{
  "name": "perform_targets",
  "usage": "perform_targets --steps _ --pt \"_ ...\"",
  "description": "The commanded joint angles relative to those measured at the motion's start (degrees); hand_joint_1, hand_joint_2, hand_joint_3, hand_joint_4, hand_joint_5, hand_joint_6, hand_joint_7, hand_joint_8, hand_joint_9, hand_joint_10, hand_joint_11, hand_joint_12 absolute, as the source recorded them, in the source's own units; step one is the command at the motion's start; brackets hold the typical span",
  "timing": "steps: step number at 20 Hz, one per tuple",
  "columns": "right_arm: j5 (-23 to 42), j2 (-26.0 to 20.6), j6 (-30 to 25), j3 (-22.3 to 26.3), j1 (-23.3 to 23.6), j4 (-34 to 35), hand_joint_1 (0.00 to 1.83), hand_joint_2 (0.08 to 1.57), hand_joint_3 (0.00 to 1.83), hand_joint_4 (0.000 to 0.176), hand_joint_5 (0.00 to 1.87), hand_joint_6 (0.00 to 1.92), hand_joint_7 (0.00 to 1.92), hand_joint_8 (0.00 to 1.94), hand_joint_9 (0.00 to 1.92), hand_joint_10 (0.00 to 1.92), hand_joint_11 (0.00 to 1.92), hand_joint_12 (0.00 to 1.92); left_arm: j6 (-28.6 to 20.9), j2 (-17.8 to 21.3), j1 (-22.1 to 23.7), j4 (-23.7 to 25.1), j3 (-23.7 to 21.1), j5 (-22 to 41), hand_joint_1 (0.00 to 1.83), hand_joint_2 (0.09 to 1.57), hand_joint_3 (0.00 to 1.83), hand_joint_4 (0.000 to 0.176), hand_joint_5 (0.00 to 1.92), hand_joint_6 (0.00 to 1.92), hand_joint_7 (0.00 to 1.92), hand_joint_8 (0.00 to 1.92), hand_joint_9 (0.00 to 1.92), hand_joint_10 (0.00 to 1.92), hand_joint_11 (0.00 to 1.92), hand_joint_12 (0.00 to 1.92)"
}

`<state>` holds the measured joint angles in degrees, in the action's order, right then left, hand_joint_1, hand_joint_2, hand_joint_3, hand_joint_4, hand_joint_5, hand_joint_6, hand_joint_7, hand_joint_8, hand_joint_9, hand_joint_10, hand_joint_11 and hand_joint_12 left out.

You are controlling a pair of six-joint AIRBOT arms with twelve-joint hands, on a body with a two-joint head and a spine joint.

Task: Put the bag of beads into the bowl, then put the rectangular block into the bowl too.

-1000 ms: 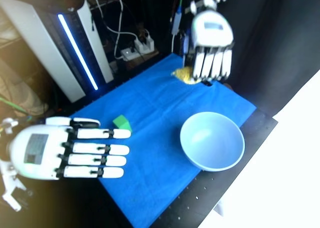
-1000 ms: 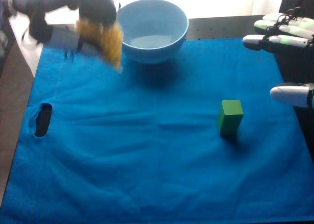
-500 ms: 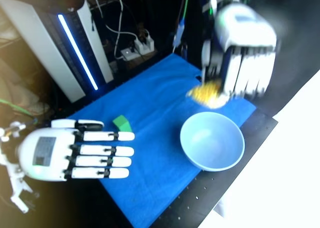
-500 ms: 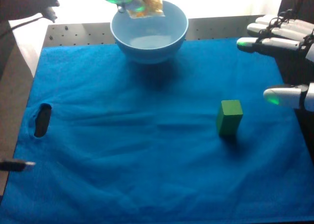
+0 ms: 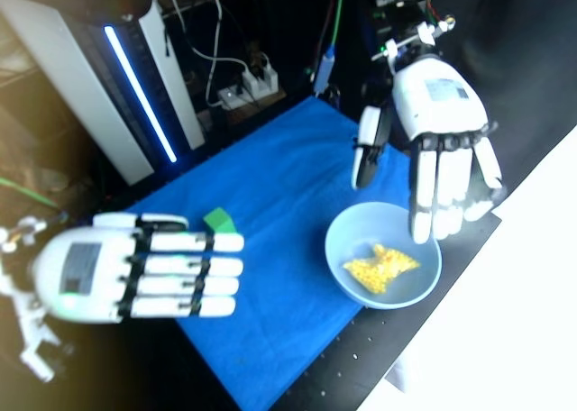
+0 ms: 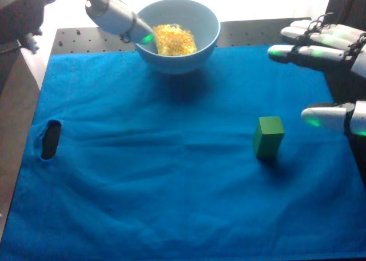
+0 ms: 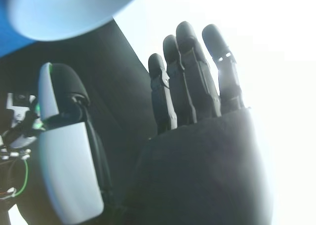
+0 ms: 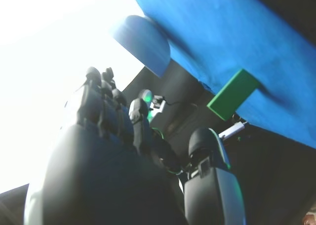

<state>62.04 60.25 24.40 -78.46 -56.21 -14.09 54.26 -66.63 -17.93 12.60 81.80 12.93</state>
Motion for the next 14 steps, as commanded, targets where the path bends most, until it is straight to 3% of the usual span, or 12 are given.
perform_targets --steps 1,2,3,4,5,6,7,8,9,12,13,14 --pt "7.7 -0.4 0.0 0.3 0.9 2.0 0.41 1.22 0.0 0.094 0.18 0.0 0.03 0.0 0.0 0.0 0.03 0.04 -0.1 2.1 -0.1 -0.3 -1.9 10.3 0.87 0.94 0.0 0.059 0.47 0.0 0.57 0.01 0.58 0.0 0.0 1.18" --pt "8.1 -0.7 0.0 0.7 1.0 1.9 0.4 1.21 0.0 0.093 0.17 0.0 0.03 0.0 0.0 0.0 0.03 0.04 0.0 4.2 -0.6 0.2 -3.9 11.5 0.88 0.94 0.0 0.058 0.47 0.0 0.58 0.01 0.58 0.0 0.0 1.18" --pt "8.5 -1.2 0.0 1.2 1.2 1.7 0.42 1.2 0.0 0.067 0.16 0.0 0.02 0.0 0.0 0.0 0.01 0.02 0.0 6.6 -1.5 0.9 -6.4 12.9 0.9 0.96 0.0 0.03 0.47 0.0 0.6 0.01 0.62 0.01 0.11 1.19" --pt "8.6 -1.6 0.0 1.5 1.4 1.2 0.47 1.19 0.0 0.077 0.14 0.0 0.01 0.0 0.0 0.0 0.0 0.0 0.0 9.4 -3.1 1.1 -9.2 14.7 0.91 0.96 0.0 0.04 0.47 0.0 0.59 0.0 0.61 0.01 0.12 1.19" --pt "8.6 -1.9 0.0 1.6 1.6 0.5 0.47 1.17 0.0 0.078 0.14 0.0 0.03 0.01 0.0 0.0 0.0 0.0 -0.1 13.0 -5.5 0.7 -12.7 16.9 0.88 0.95 0.0 0.079 0.46 0.0 0.57 0.0 0.57 0.0 0.05 1.26" --pt "8.6 -2.1 0.0 1.7 1.7 0.2 0.51 1.17 0.0 0.073 0.13 0.0 0.03 0.01 0.0 0.0 0.02 0.01 -0.1 15.4 -7.7 -0.4 -14.9 18.5 0.91 0.96 0.0 0.071 0.45 0.0 0.54 0.0 0.54 0.0 0.01 1.27" --pt "8.6 -2.3 0.0 1.8 1.7 -0.3 0.59 1.17 0.0 0.051 0.12 0.0 0.04 0.01 0.03 0.01 0.06 0.03 -0.1 17.6 -9.8 -1.4 -17.1 20.2 0.88 0.94 0.0 0.068 0.45 0.0 0.53 0.0 0.53 0.0 0.0 1.22" --pt "8.6 -2.4 0.0 1.9 1.8 -0.8 0.62 1.15 0.0 0.055 0.11 0.0 0.05 0.01 0.03 0.01 0.08 0.04 -0.1 19.7 -12.4 -2.7 -19.1 22.0 0.92 0.95 0.0 0.062 0.42 0.0 0.48 0.0 0.48 0.0 0.0 1.13" --pt "8.6 -2.5 0.0 1.9 2.0 -1.3 0.64 1.11 0.0 0.054 0.07 0.0 0.02 0.0 0.01 0.0 0.08 0.04 -0.1 21.1 -14.5 -4.0 -20.4 23.6 0.95 0.96 0.0 0.003 0.41 0.0 0.46 0.0 0.46 0.0 0.02 1.06" --pt "8.2 -2.5 0.0 2.0 2.7 -2.6 0.67 1.01 0.0 0.035 0.04 0.0 0.0 0.0 0.0 0.0 0.09 0.06 -0.1 24.2 -20.3 -7.1 -23.9 27.7 0.98 0.96 0.0 0.0 0.4 0.0 0.44 0.0 0.42 0.0 0.0 1.06" --pt "7.5 -2.4 0.0 2.0 3.5 -3.5 0.69 0.98 0.0 0.048 0.04 0.0 0.0 0.0 0.0 0.0 0.09 0.07 0.0 25.5 -23.1 -9.1 -25.5 29.9 0.97 0.96 0.0 0.005 0.4 0.0 0.42 0.0 0.39 0.0 0.0 1.07" --pt "6.9 -2.2 0.0 1.9 4.0 -4.2 0.74 0.95 0.0 0.036 0.06 0.01 0.01 0.0 0.01 0.0 0.1 0.07 0.0 26.1 -24.6 -10.1 -26.2 31.3 0.95 0.96 0.0 0.012 0.37 0.0 0.36 0.0 0.34 0.0 0.0 0.96"
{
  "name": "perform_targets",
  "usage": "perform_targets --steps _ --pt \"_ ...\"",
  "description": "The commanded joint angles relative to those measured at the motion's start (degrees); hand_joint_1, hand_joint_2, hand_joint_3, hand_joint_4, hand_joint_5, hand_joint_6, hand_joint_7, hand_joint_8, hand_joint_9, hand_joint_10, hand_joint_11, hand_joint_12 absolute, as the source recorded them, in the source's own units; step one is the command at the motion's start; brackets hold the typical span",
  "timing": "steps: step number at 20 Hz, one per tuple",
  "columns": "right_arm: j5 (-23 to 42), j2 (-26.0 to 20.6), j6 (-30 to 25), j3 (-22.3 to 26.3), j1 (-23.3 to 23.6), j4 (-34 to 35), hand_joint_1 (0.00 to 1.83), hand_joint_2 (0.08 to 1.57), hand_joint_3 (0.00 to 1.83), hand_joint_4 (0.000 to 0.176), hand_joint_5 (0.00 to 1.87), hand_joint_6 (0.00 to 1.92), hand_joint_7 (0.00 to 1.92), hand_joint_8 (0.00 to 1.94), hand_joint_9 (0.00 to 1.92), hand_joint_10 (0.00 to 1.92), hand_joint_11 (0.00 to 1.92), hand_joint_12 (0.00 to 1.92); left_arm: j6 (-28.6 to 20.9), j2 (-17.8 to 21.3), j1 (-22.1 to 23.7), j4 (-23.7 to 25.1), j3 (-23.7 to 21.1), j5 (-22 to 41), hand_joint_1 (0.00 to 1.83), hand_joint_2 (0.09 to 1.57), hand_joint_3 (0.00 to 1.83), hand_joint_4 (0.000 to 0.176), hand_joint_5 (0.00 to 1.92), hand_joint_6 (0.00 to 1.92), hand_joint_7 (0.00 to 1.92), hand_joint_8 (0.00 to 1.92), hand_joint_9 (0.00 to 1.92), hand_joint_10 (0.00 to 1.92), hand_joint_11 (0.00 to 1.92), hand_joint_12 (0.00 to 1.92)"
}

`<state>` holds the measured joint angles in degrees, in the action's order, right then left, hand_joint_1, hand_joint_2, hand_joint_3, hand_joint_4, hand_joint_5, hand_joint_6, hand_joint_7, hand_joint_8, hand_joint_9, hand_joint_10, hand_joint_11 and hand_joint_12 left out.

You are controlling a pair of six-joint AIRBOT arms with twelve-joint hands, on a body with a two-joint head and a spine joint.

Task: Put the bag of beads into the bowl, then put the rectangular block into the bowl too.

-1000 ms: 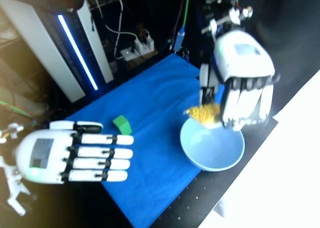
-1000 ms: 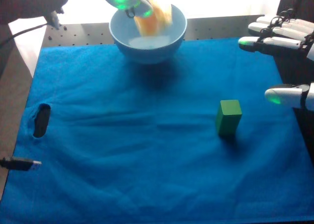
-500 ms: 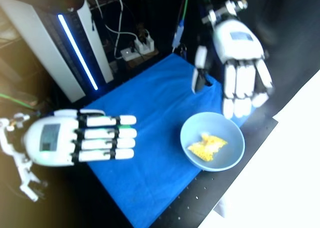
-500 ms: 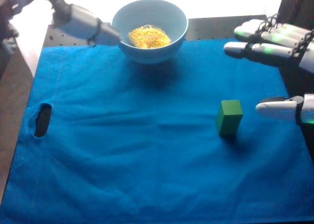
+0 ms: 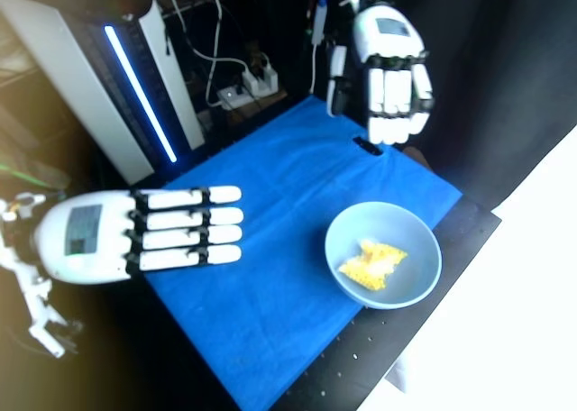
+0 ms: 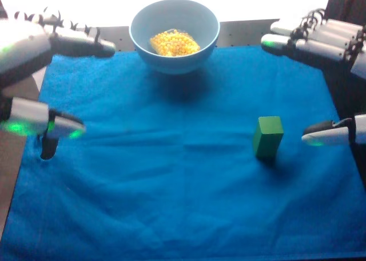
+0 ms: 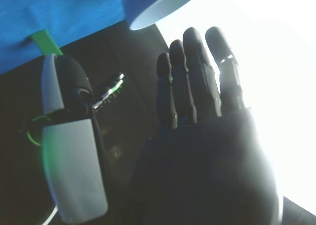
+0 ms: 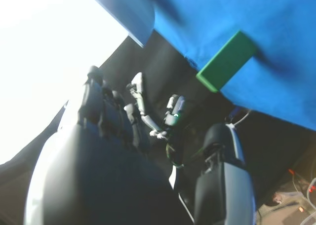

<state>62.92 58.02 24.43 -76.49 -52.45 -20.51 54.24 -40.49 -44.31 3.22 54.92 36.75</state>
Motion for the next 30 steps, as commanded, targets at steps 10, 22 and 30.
perform_targets --steps 10,22,30 --pt "-0.6 5.6 0.0 -3.6 2.9 -2.6 0.76 0.84 0.0 0.176 0.15 0.0 0.12 0.02 0.13 0.03 0.21 0.14 0.0 0.5 -6.4 -7.7 -1.4 16.0 0.87 0.92 0.0 0.0 0.35 0.0 0.27 0.0 0.27 0.01 0.0 1.15" --pt "-3.2 9.6 0.0 -6.5 3.4 -4.3 0.72 0.97 0.0 0.0 0.7 0.0 0.83 0.04 0.83 0.23 0.31 1.28 0.0 -0.6 -6.9 -8.1 -0.9 15.2 0.97 0.92 0.0 0.0 0.35 0.0 0.31 0.01 0.29 0.01 0.0 1.03" --pt "-3.2 9.7 0.0 -6.7 3.4 -4.3 1.1 1.07 0.0 0.008 1.07 0.82 0.94 1.46 0.85 1.73 0.75 1.9 0.0 -0.9 -7.7 -8.6 -0.8 14.8 1.0 0.92 0.0 0.0 0.36 0.0 0.32 0.0 0.23 0.01 0.0 0.67"
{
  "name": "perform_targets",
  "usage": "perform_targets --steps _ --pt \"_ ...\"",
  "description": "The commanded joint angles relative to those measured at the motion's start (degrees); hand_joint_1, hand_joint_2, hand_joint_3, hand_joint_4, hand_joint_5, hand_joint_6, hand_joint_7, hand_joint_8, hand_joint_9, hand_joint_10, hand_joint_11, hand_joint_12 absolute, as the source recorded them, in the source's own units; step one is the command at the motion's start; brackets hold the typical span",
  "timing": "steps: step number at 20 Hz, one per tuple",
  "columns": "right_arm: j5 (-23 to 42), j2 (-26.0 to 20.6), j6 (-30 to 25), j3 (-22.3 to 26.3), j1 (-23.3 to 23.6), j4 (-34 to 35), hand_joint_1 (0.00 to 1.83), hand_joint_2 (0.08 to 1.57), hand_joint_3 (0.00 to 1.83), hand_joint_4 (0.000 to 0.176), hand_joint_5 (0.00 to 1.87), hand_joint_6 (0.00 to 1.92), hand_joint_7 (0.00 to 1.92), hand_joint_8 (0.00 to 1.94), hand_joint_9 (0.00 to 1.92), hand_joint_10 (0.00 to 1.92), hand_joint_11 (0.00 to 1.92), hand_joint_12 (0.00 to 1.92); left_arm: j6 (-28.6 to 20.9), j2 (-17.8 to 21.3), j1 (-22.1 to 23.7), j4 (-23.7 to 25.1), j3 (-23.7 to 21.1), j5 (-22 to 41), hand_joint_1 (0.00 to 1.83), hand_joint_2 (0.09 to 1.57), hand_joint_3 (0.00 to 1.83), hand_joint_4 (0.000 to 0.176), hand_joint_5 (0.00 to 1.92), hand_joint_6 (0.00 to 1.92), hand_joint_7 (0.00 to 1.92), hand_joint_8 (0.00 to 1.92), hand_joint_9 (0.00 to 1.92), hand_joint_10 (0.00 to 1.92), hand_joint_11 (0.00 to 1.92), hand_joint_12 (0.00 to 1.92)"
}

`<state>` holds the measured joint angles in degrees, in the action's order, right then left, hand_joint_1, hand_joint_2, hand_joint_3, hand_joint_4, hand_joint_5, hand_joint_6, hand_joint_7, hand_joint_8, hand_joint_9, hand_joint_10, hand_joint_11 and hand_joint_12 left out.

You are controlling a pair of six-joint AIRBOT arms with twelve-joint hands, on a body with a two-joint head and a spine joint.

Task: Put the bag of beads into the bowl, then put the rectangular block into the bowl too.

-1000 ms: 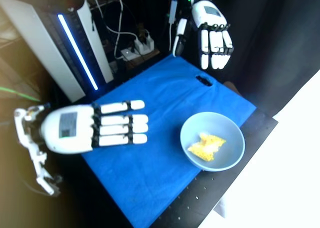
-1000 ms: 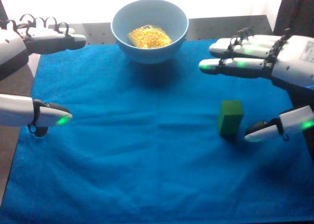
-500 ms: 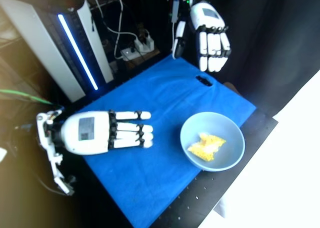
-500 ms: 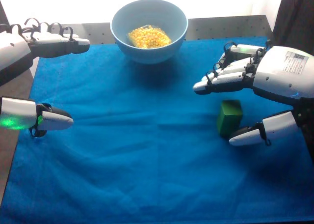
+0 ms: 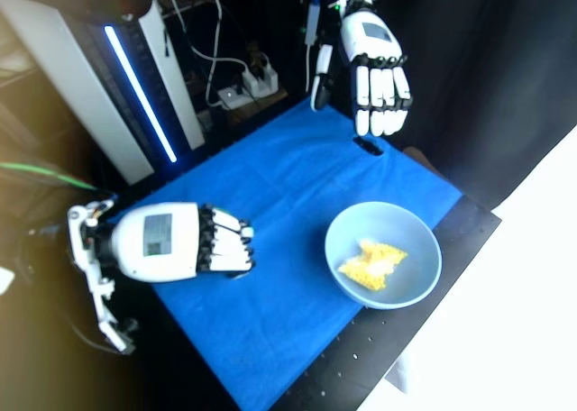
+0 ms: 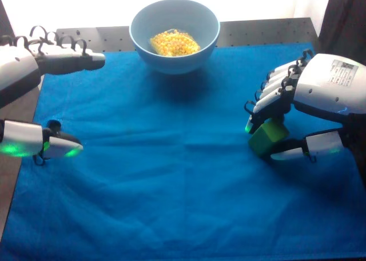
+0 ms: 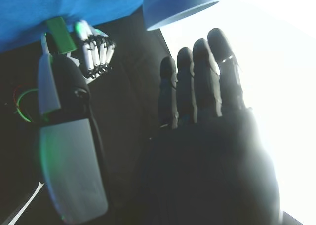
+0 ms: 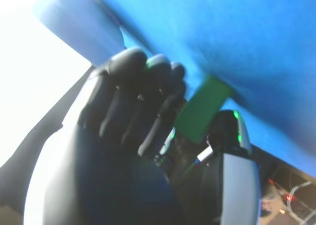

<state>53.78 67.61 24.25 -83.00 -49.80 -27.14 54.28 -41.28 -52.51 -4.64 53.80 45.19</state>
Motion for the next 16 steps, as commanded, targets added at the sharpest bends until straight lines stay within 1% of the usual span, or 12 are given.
perform_targets --steps 1,2,3,5,8,10,11,12,13,14,15,16 --pt "6.0 0.1 0.1 -0.2 0.8 2.4 1.16 1.06 0.0 0.0 1.12 0.74 0.95 1.81 0.95 1.88 0.87 1.92 -0.1 -0.2 0.3 -0.8 0.3 6.3 0.99 0.92 0.0 0.009 0.36 0.0 0.31 0.0 0.23 0.01 0.0 0.68" --pt "6.0 0.1 0.1 -0.3 0.8 2.4 1.18 1.05 0.0 0.0 1.13 0.71 0.94 1.91 0.98 1.91 0.9 1.92 -0.1 -0.2 0.1 -1.0 0.3 6.4 0.99 0.91 0.0 0.012 0.36 0.0 0.31 0.0 0.23 0.01 0.0 0.68" --pt "6.0 0.1 0.1 -0.3 0.8 2.5 1.18 1.05 0.0 0.0 1.14 0.7 1.01 1.93 1.08 1.92 1.0 1.92 -0.1 -0.3 0.0 -1.0 0.3 6.4 0.98 0.92 0.0 0.006 0.36 0.0 0.3 0.0 0.22 0.01 0.0 0.69" --pt "6.2 -0.1 0.1 -0.2 1.0 2.6 1.16 1.06 0.0 0.0 1.1 0.77 0.99 1.94 1.15 1.92 1.11 1.92 -0.1 -0.3 -0.3 -1.2 0.3 6.4 0.93 0.93 0.0 0.031 0.34 0.0 0.29 0.0 0.23 0.0 0.0 0.64" --pt "8.3 -0.5 0.1 0.8 3.8 2.5 1.17 1.07 0.0 0.0 1.08 0.79 0.92 1.94 1.05 1.92 1.07 1.92 -0.1 -0.3 -0.5 -1.2 0.2 6.5 0.91 0.93 0.0 0.029 0.35 0.0 0.3 0.0 0.25 0.01 0.0 0.69" --pt "10.1 -2.0 0.1 1.4 5.9 2.5 1.18 1.06 0.0 0.0 1.11 0.75 0.93 1.91 1.05 1.92 1.07 1.92 -0.1 -0.3 -0.6 -1.3 0.2 6.6 0.91 0.93 0.0 0.038 0.35 0.0 0.3 0.0 0.25 0.01 0.0 0.7" --pt "10.6 -2.4 0.1 1.4 7.3 2.5 1.18 1.06 0.0 0.0 1.11 0.75 0.95 1.81 1.01 1.92 1.04 1.92 -0.1 -0.4 -0.7 -1.4 0.2 6.7 0.89 0.93 0.0 0.05 0.35 0.0 0.31 0.0 0.25 0.0 0.0 0.66" --pt "10.8 -2.5 0.1 1.0 9.0 2.4 1.18 1.06 0.0 0.0 1.09 0.79 1.01 1.29 1.0 1.46 0.84 1.64 -0.1 -0.4 -0.7 -1.5 0.2 6.7 0.89 0.93 0.0 0.051 0.34 0.0 0.32 0.0 0.26 0.0 0.0 0.68" --pt "10.8 -2.5 0.1 0.4 10.7 2.2 1.18 1.06 0.0 0.0 1.1 0.77 1.07 1.06 1.02 1.29 0.82 1.54 -0.1 -0.5 -0.7 -1.5 0.2 6.8 0.89 0.93 0.0 0.051 0.34 0.0 0.32 0.0 0.26 0.01 0.0 0.69" --pt "10.8 -2.4 0.1 -0.4 11.8 2.1 1.26 1.08 0.0 0.0 1.08 0.6 1.08 1.07 1.02 1.07 0.8 1.37 -0.1 -0.6 -0.7 -1.5 0.3 6.8 0.87 0.93 0.0 0.051 0.34 0.0 0.32 0.0 0.28 0.01 0.0 0.75" --pt "10.7 -2.3 0.1 -2.0 13.8 2.0 1.27 1.07 0.0 0.0 1.12 0.51 1.08 1.08 1.0 0.93 0.72 1.3 -0.1 -0.5 -0.7 -1.5 0.3 6.6 0.87 0.93 0.0 0.054 0.33 0.0 0.31 0.0 0.28 0.01 0.0 0.75" --pt "10.5 -0.6 0.1 -3.6 15.4 2.0 1.28 1.08 0.0 0.0 1.17 0.43 1.05 1.13 0.94 0.92 0.62 1.35 -0.1 -0.5 -0.7 -1.5 0.3 6.6 0.86 0.92 0.0 0.055 0.32 0.0 0.3 0.0 0.28 0.0 0.0 0.73"
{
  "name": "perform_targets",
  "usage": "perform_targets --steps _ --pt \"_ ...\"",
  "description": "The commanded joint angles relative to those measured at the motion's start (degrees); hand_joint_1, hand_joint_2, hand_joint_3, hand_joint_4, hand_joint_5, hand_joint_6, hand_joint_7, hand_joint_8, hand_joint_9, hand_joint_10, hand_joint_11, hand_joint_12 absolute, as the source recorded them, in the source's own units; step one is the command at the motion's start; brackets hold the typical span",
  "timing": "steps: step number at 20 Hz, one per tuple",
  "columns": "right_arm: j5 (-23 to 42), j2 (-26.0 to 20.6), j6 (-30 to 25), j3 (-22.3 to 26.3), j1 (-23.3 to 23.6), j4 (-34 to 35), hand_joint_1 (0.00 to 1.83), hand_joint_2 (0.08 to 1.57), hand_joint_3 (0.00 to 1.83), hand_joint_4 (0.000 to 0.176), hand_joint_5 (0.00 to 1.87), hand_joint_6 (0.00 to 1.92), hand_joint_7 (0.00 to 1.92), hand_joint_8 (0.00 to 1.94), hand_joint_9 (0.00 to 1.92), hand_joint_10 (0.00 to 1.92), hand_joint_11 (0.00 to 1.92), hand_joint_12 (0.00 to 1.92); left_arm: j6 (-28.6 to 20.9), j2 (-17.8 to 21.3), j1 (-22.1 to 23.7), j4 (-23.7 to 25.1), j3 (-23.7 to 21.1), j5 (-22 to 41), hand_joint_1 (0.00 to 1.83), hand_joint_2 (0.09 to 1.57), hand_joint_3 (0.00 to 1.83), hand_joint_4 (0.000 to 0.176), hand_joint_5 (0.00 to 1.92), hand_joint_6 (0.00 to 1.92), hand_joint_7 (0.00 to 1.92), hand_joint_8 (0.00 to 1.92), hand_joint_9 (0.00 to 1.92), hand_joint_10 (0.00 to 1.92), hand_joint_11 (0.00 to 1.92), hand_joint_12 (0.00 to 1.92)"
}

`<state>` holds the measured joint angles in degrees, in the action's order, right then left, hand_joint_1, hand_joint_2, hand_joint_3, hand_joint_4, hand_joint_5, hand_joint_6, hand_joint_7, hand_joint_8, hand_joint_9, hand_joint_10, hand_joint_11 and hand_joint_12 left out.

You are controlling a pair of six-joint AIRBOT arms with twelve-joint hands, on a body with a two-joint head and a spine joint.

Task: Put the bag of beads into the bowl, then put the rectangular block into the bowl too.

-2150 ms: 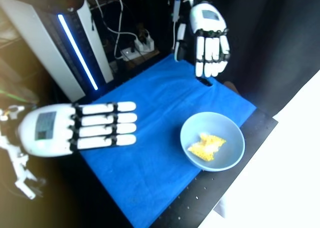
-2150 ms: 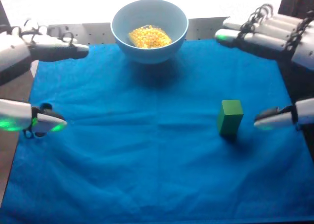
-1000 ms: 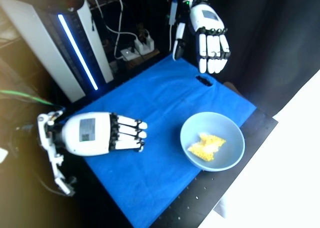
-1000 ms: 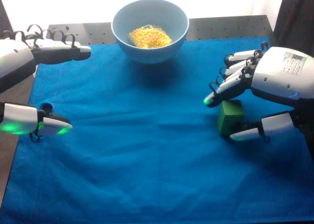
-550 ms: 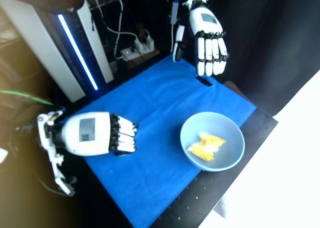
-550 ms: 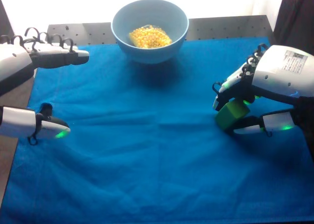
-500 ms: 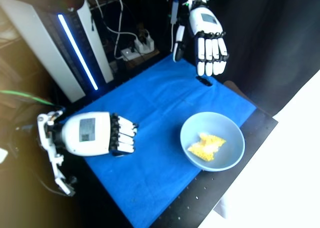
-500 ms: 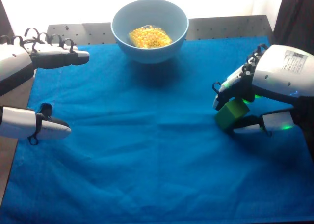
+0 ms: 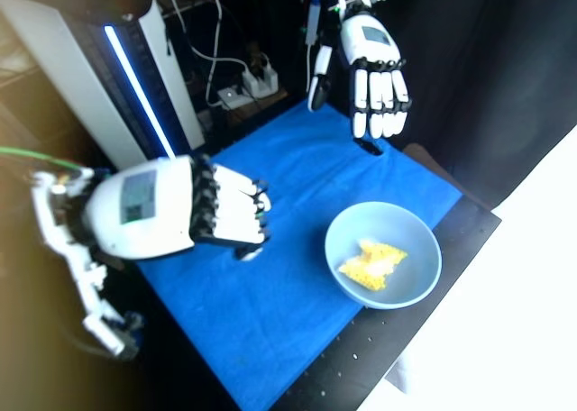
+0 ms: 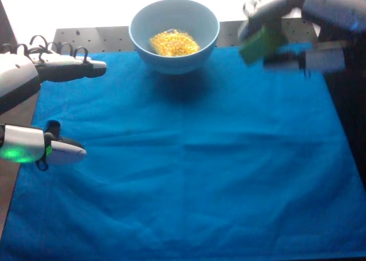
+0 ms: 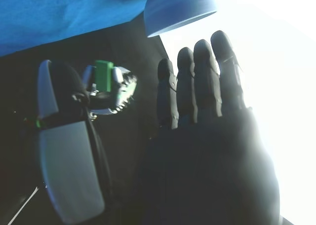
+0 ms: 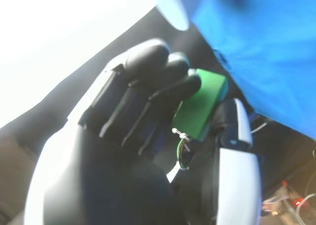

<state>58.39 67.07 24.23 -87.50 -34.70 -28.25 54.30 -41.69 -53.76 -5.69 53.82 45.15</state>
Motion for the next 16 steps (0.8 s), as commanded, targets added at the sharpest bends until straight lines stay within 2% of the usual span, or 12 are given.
perform_targets --steps 1,2,3,4,5,6,7,8,10,11,16 --pt "5.2 1.7 0.2 -0.8 2.1 3.1 1.28 1.07 0.0 0.0 1.18 0.4 1.04 1.13 0.92 0.94 0.59 1.38 -0.1 -0.1 0.5 -0.4 0.4 6.7 0.86 0.92 0.0 0.055 0.32 0.0 0.3 0.0 0.28 0.0 0.0 0.72" --pt "4.4 3.7 0.2 -2.3 3.3 3.2 1.26 1.07 0.0 0.0 1.27 0.29 0.98 1.17 0.84 0.97 0.52 1.53 -0.1 -0.1 0.5 -0.4 0.5 6.9 0.88 0.92 0.0 0.056 0.32 0.0 0.3 0.0 0.28 0.0 0.0 0.57" --pt "3.9 5.7 0.2 -3.9 4.4 3.5 1.27 1.09 0.0 0.0 1.27 0.21 0.96 1.26 0.83 1.24 0.59 1.73 -0.1 -0.1 0.5 -0.4 0.5 7.0 0.87 0.92 0.0 0.064 0.32 0.0 0.31 0.0 0.27 0.0 0.0 0.54" --pt "2.5 8.9 0.2 -6.6 5.7 4.2 1.28 1.06 0.0 0.0 1.16 0.42 1.12 1.02 1.13 1.19 1.0 1.55 -0.1 -0.1 0.5 -0.4 0.6 7.2 0.86 0.92 0.0 0.047 0.31 0.0 0.28 0.0 0.24 0.0 0.0 0.58" --pt "1.1 10.8 0.2 -8.3 6.9 4.2 1.21 1.05 0.0 0.0 1.15 0.64 1.17 0.9 1.18 1.24 1.07 1.54 -0.1 -0.1 0.6 -0.2 0.7 7.1 0.88 0.92 0.0 0.047 0.31 0.0 0.27 0.0 0.23 0.0 0.0 0.56" --pt "-0.4 12.2 0.2 -9.8 7.6 4.2 1.21 1.05 0.0 0.0 1.15 0.64 1.17 0.9 1.18 1.24 1.07 1.54 -0.1 -0.1 0.6 -0.1 0.8 7.1 0.88 0.92 0.0 0.047 0.31 0.0 0.27 0.0 0.23 0.0 0.0 0.56" --pt "-2.5 14.2 0.2 -12.0 8.5 4.2 1.19 1.05 0.0 0.0 1.13 0.71 1.17 1.0 1.17 1.44 1.08 1.69 -0.1 -0.1 0.7 0.2 0.9 7.2 0.88 0.92 0.0 0.047 0.32 0.0 0.27 0.0 0.23 0.0 0.0 0.58" --pt "-4.2 15.8 0.2 -13.6 9.2 4.1 1.17 1.06 0.0 0.0 1.11 0.75 1.18 0.78 1.15 1.24 0.99 1.57 -0.1 -0.1 0.9 0.3 1.0 7.2 0.88 0.92 0.0 0.049 0.31 0.0 0.26 0.0 0.23 0.0 0.0 0.57" --pt "-6.6 18.4 0.2 -16.1 9.9 3.9 1.17 1.06 0.0 0.0 1.1 0.78 1.26 0.64 1.17 1.22 1.02 1.59 -0.1 -0.5 1.4 0.5 1.4 7.1 0.91 0.92 0.0 0.046 0.31 0.0 0.26 0.0 0.23 0.0 0.0 0.57" --pt "-8.3 20.2 0.2 -17.9 10.1 3.8 1.18 1.06 0.0 0.0 1.1 0.78 1.28 0.63 1.2 1.25 1.1 1.6 -0.1 -0.9 2.0 0.8 1.7 6.9 0.92 0.93 0.0 0.003 0.31 0.0 0.26 0.0 0.24 0.0 0.0 0.73" --pt "-12.9 24.0 0.2 -21.9 10.2 3.5 1.17 1.06 0.0 0.0 1.1 0.77 1.22 0.65 1.11 1.27 1.04 1.56 -0.1 -2.1 3.5 1.8 2.6 6.0 0.95 0.93 0.0 0.01 0.31 0.0 0.28 0.0 0.25 0.01 0.0 0.79"
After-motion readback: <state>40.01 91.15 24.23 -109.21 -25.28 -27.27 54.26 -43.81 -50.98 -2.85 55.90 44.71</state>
